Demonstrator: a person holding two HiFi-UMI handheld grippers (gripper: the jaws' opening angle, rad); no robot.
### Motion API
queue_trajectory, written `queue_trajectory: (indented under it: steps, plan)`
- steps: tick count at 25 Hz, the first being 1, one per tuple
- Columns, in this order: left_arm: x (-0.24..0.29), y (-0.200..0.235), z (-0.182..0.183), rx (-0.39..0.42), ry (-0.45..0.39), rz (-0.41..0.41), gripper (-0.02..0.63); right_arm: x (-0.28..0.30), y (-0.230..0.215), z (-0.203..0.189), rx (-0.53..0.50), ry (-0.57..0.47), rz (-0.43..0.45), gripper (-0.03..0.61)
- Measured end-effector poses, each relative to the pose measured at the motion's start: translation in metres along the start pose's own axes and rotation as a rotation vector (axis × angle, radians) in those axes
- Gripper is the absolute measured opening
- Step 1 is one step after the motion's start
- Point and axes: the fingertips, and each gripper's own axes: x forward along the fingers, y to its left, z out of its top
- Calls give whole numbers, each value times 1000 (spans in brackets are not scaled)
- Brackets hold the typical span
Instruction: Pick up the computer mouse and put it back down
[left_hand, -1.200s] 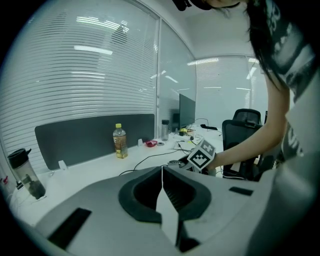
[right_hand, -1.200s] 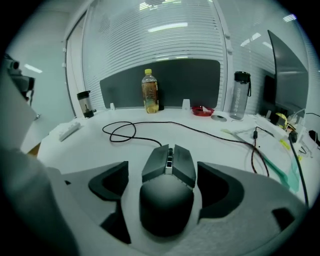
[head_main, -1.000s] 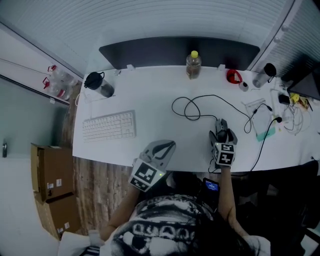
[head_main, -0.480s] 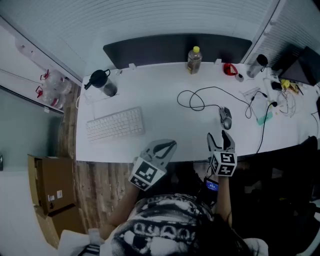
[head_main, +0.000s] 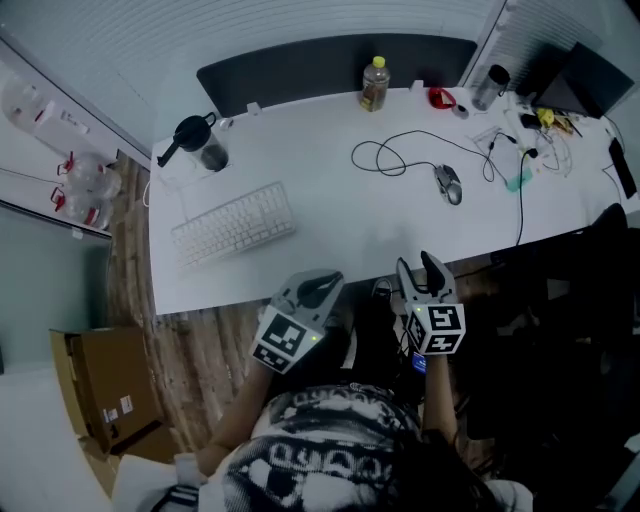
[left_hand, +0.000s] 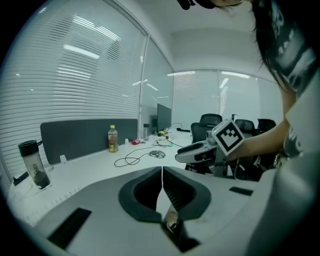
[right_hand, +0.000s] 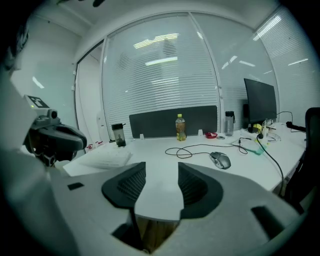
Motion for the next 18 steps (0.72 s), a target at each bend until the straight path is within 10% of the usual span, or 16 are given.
queue_trajectory:
  steps: [18]
  plan:
    - [-11, -52, -14, 68, 0, -198, 5, -79, 39, -22, 53, -46, -85, -2]
